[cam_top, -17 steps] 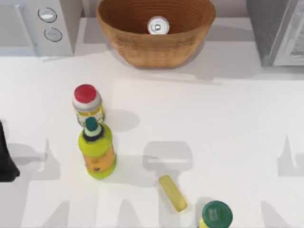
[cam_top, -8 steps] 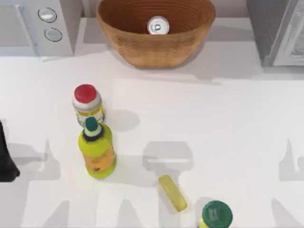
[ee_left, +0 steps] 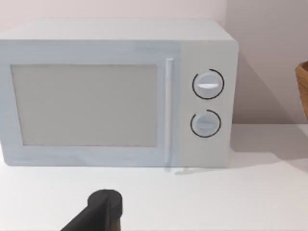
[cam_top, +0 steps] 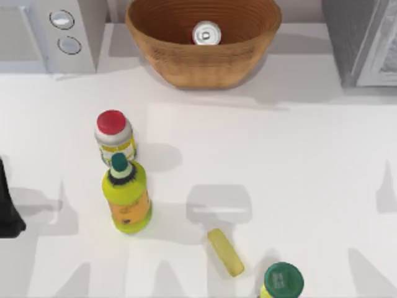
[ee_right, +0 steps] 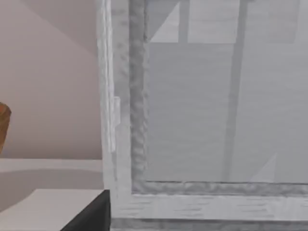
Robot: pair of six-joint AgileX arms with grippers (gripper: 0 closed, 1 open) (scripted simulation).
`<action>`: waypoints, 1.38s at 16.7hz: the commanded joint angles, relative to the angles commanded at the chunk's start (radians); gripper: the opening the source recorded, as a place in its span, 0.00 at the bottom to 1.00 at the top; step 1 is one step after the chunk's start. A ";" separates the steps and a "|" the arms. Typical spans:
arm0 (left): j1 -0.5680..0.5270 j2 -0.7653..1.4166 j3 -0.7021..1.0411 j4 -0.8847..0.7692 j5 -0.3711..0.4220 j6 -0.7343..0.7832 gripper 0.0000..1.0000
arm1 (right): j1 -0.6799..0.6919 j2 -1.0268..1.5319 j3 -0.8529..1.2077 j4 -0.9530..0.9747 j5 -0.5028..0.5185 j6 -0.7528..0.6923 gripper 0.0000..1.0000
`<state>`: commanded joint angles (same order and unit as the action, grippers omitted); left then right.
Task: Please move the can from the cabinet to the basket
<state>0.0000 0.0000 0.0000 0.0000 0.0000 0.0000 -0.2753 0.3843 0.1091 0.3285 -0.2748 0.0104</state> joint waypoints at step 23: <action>0.000 0.000 0.000 0.000 0.000 0.000 1.00 | -0.745 1.163 0.266 0.865 -0.735 0.018 1.00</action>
<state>0.0000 0.0000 0.0000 0.0000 0.0000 0.0000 -1.0207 1.5474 0.3748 1.1930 -1.0096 0.0282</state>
